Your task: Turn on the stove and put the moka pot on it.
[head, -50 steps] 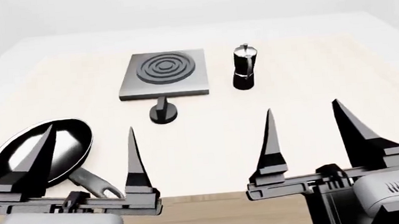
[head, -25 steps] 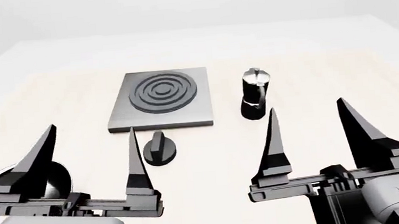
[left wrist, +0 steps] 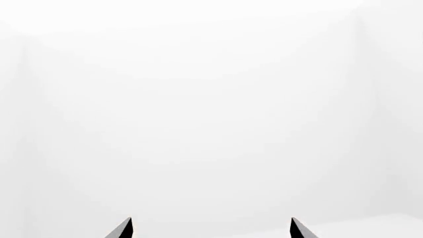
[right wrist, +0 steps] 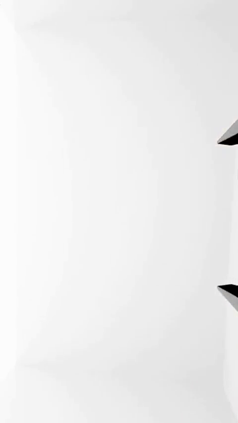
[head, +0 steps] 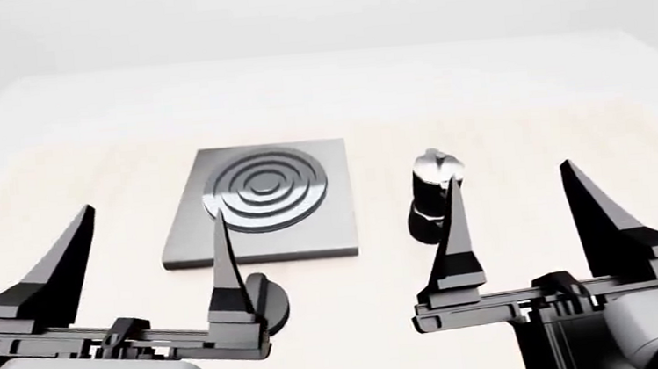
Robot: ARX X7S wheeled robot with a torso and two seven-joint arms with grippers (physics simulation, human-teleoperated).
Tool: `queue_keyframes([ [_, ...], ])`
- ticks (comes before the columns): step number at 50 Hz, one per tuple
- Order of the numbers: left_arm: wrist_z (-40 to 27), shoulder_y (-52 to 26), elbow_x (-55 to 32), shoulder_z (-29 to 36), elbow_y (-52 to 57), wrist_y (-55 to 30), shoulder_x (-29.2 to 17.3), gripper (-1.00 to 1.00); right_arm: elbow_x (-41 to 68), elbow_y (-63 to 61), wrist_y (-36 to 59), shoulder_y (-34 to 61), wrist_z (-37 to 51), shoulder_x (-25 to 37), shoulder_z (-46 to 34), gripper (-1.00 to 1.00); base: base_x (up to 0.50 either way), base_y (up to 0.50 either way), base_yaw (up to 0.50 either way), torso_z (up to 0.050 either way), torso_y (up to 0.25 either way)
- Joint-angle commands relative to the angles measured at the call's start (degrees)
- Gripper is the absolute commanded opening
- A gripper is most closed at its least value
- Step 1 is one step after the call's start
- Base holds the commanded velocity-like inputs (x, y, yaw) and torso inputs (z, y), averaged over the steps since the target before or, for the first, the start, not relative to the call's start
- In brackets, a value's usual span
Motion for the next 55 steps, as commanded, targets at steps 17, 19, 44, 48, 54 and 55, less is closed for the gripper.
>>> queue_keyframes([
  [17, 1.1, 0.5, 0.1, 0.1, 0.1, 0.1, 0.3, 1.0, 2.1, -0.3, -3.1, 3.3, 5.4, 4.6, -4.5, 1.0, 0.0, 0.0, 0.0, 0.049, 0.0],
  [19, 1.1, 0.5, 0.3, 0.2, 0.1, 0.1, 0.3, 1.0, 2.6, -0.5, -3.3, 4.0, 6.2, 5.1, -5.2, 1.0, 0.0, 0.0, 0.0, 0.049, 0.0],
  [44, 2.3, 1.1, 1.2, 0.8, 0.1, 1.1, 0.6, 1.0, 2.9, 0.2, -5.1, 4.8, 8.2, 7.0, -7.0, 1.0, 0.0, 0.0, 0.0, 0.048, -0.019],
  [48, 3.2, 1.2, 1.9, 1.0, 0.1, 0.0, 0.3, 1.0, 3.3, 0.0, -4.8, 5.3, 8.7, 7.3, -7.4, 1.0, 0.0, 0.0, 0.0, 0.044, -0.17],
  [54, 3.3, 1.5, 1.8, 1.0, 0.1, 0.6, 0.5, 1.0, 3.4, -0.1, -5.2, 5.9, 9.3, 7.8, -8.2, 1.0, 0.0, 0.0, 0.0, 0.042, -0.179],
  [55, 3.3, 1.5, 1.9, 1.0, 0.1, 0.6, 0.5, 1.0, 3.5, -0.1, -5.3, 6.0, 9.4, 7.9, -8.3, 1.0, 0.0, 0.0, 0.0, 0.042, -0.178],
])
